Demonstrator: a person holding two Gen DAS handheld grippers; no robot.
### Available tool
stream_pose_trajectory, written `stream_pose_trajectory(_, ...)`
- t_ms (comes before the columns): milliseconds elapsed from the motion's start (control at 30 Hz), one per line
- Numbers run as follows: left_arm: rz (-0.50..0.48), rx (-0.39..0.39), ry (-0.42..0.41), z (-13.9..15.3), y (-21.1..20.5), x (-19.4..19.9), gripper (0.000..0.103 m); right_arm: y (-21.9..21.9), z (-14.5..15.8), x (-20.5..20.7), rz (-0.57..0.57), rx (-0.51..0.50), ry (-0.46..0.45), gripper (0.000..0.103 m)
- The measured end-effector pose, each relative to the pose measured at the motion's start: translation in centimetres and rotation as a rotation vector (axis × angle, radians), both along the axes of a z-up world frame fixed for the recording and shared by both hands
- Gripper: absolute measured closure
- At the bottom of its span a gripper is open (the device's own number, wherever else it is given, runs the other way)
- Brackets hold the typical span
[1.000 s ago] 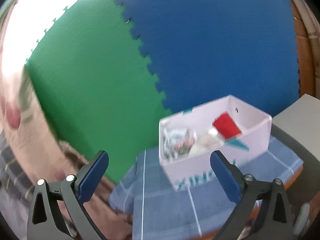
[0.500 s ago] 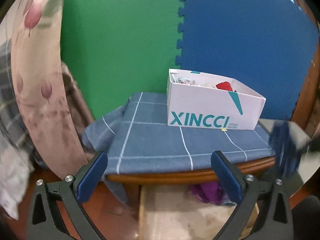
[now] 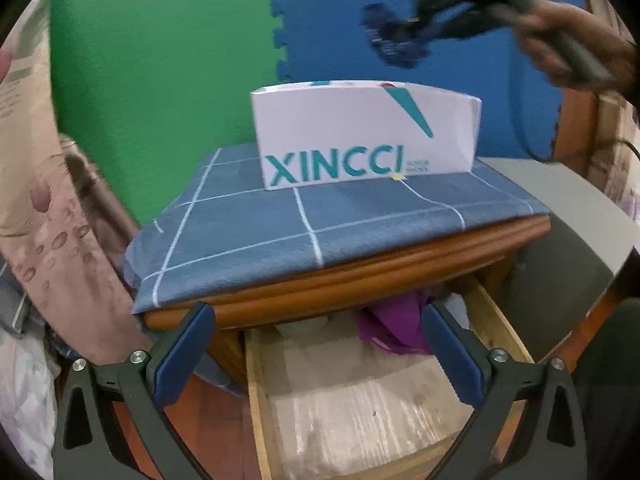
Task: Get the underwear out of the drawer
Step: 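Carry the navy underwear into the box and open the right tool while the left tool returns to the drawer, then move both tools into the drawer toward the purple bra and light blue cloth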
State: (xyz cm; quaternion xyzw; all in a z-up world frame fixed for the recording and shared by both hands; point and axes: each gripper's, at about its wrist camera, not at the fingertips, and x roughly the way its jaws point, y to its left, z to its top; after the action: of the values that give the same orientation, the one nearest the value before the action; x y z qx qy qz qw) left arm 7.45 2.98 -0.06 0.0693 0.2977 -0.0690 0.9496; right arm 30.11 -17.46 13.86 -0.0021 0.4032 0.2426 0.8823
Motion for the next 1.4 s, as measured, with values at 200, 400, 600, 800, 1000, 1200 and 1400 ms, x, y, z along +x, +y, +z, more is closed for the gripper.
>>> stream_pose_trajectory(200, -0.029, 0.042, 0.038, -1.3, -1.2, 0.8, 0.000, -0.2, -1.7, 4.9, -0.103, 0.034, -0.035, 0.080)
stream_pose_trajectory(400, -0.012, 0.002, 0.108, -2.3, -0.8, 2.1, 0.000, -4.2, 0.5, 2.3, -0.112, 0.230, -0.148, 0.078)
stream_pose_trajectory(600, 0.027, -0.087, 0.193, -3.5, 0.1, 3.2, 0.000, -8.3, -0.1, -10.2, 0.028, 0.374, -0.234, 0.060)
stream_pose_trajectory(800, 0.053, -0.239, 0.290, -5.3, -0.2, 4.0, 0.001, -12.2, -7.9, -20.4, 0.012, 0.339, -0.158, 0.053)
stream_pose_trajectory(1000, 0.133, -0.397, 0.363, -7.6, -1.3, 4.5, 0.001, -15.1, -15.7, -22.1, -0.069, 0.459, 0.094, 0.053)
stream_pose_trajectory(1200, 0.179, -0.306, 0.320, -7.9, -1.9, 4.4, 0.001, -10.3, -18.0, -23.1, 0.053, 0.119, 0.153, 0.053)
stream_pose_trajectory(1400, 0.191, -0.218, 0.342, -9.6, -3.2, 5.2, 0.001, -7.0, -21.8, -21.7, 0.071, 0.022, 0.302, 0.053)
